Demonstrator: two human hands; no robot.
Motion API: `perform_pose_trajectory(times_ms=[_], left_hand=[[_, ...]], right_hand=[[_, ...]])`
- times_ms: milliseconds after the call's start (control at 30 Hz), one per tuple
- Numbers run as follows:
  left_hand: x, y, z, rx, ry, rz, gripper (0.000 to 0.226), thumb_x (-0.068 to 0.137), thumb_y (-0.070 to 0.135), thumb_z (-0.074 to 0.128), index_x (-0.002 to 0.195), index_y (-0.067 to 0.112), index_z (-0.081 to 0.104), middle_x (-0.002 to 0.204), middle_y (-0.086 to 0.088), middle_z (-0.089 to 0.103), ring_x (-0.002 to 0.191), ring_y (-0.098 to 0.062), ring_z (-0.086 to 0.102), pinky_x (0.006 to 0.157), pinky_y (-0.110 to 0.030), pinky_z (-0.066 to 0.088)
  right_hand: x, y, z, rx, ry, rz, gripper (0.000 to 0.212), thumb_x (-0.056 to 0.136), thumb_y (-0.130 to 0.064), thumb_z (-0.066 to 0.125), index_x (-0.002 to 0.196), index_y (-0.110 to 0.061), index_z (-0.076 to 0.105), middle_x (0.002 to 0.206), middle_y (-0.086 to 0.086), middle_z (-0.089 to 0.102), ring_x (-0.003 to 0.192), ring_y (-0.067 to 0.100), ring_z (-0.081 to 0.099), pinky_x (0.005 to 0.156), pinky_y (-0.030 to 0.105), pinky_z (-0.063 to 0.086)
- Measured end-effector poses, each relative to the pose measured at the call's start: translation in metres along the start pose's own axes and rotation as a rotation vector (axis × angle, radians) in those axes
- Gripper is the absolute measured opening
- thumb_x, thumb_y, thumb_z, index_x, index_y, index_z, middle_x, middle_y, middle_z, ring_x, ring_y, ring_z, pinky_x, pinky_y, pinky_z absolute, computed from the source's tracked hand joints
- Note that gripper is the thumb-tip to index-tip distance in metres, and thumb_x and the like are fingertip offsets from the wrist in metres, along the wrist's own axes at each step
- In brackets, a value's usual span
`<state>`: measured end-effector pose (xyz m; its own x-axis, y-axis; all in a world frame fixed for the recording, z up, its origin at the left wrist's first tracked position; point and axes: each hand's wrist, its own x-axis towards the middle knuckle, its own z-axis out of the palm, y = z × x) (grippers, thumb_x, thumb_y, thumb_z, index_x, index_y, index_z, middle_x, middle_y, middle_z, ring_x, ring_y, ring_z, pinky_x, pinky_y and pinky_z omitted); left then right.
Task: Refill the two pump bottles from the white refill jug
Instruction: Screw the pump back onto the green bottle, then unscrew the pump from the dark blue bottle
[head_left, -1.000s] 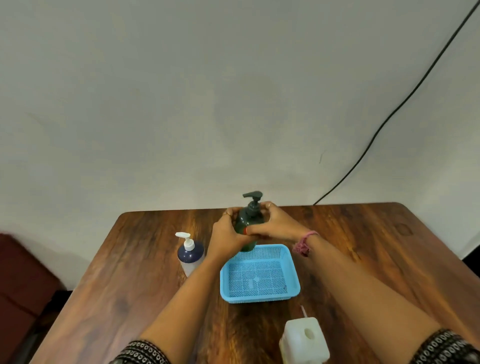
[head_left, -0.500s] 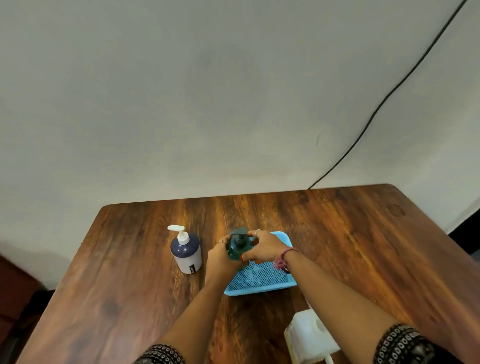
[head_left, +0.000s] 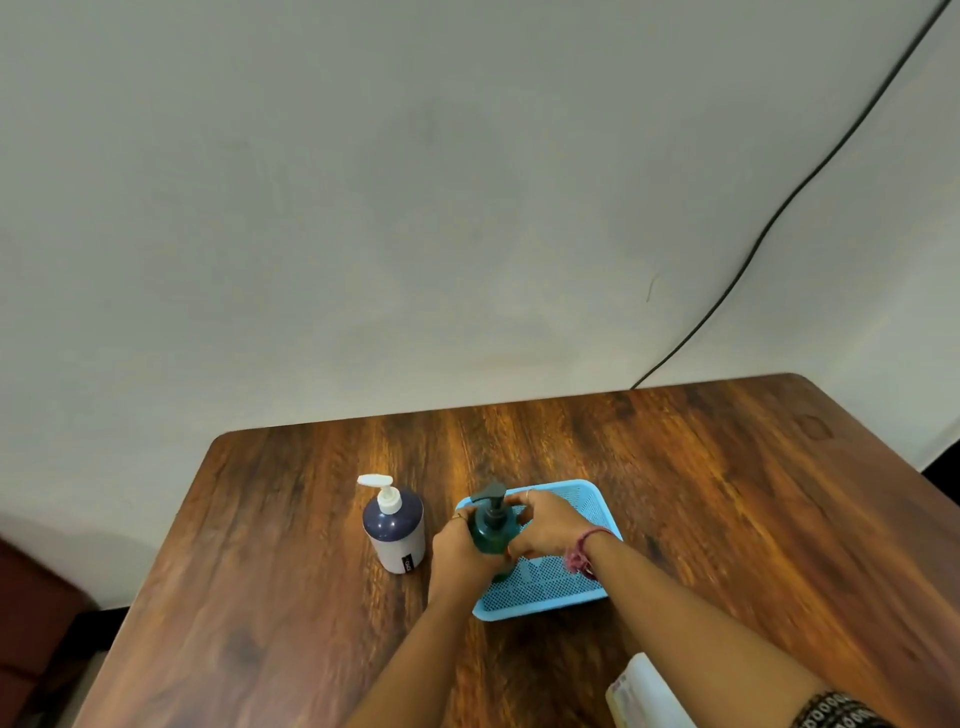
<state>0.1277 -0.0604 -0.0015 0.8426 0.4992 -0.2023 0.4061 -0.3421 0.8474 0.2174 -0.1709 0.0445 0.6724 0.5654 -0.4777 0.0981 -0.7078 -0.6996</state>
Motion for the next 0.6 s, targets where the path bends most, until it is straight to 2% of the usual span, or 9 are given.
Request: perform_pose_trajectory(times_ms=[167, 233, 333, 400, 533, 600], left_hand=[[-0.002, -0.004, -0.004, 0.020, -0.005, 0.028, 0.069, 0.057, 0.024, 0.088, 0.118, 0.019, 0.056, 0.107, 0.009, 0.061, 0.094, -0.006, 0.057, 0.078, -0.015, 0.047], [-0.005, 0.000, -0.007, 0.050, 0.002, 0.064, 0.065, 0.057, 0.028, 0.087, 0.113, 0.019, 0.058, 0.106, 0.009, 0.059, 0.097, -0.007, 0.054, 0.079, -0.016, 0.043], [-0.013, -0.004, -0.014, 0.054, 0.040, 0.157, 0.048, 0.057, 0.024, 0.088, 0.097, 0.025, 0.062, 0.093, 0.013, 0.062, 0.088, -0.002, 0.059, 0.073, -0.012, 0.043], [-0.025, -0.018, -0.024, -0.018, 0.132, 0.119, 0.047, 0.061, 0.019, 0.086, 0.096, 0.027, 0.057, 0.090, 0.017, 0.059, 0.083, 0.000, 0.059, 0.069, -0.011, 0.044], [-0.040, -0.057, -0.050, -0.063, 0.399, -0.099, 0.037, 0.067, 0.018, 0.081, 0.093, 0.015, 0.056, 0.092, -0.006, 0.059, 0.081, -0.021, 0.059, 0.066, -0.029, 0.045], [-0.038, -0.071, -0.063, -0.056, 0.494, -0.160, 0.051, 0.063, 0.020, 0.084, 0.103, 0.008, 0.054, 0.101, -0.010, 0.055, 0.086, -0.027, 0.058, 0.073, -0.039, 0.050]], right_hand=[[0.000, -0.005, -0.002, -0.004, -0.051, 0.028, 0.075, 0.069, 0.003, 0.076, 0.135, -0.016, 0.045, 0.107, 0.002, 0.058, 0.097, 0.019, 0.062, 0.079, 0.028, 0.057], [0.001, -0.008, -0.005, -0.030, -0.066, 0.039, 0.075, 0.069, 0.004, 0.076, 0.134, -0.015, 0.044, 0.108, 0.003, 0.058, 0.096, 0.019, 0.061, 0.079, 0.028, 0.057], [0.000, -0.010, -0.010, -0.135, -0.125, 0.068, 0.078, 0.072, 0.004, 0.074, 0.138, -0.015, 0.039, 0.114, 0.009, 0.062, 0.096, 0.023, 0.065, 0.083, 0.034, 0.057], [-0.003, -0.014, -0.017, -0.225, -0.150, 0.081, 0.076, 0.075, 0.005, 0.072, 0.140, -0.012, 0.037, 0.120, 0.014, 0.060, 0.096, 0.025, 0.066, 0.085, 0.037, 0.056], [-0.003, -0.027, -0.038, -0.369, 0.066, 0.016, 0.057, 0.081, 0.009, 0.061, 0.135, -0.007, 0.047, 0.118, 0.012, 0.061, 0.092, 0.021, 0.062, 0.075, 0.028, 0.055], [-0.003, -0.037, -0.047, -0.301, 0.184, -0.022, 0.045, 0.083, 0.009, 0.056, 0.125, -0.008, 0.056, 0.115, 0.009, 0.064, 0.096, 0.021, 0.064, 0.078, 0.029, 0.056]])
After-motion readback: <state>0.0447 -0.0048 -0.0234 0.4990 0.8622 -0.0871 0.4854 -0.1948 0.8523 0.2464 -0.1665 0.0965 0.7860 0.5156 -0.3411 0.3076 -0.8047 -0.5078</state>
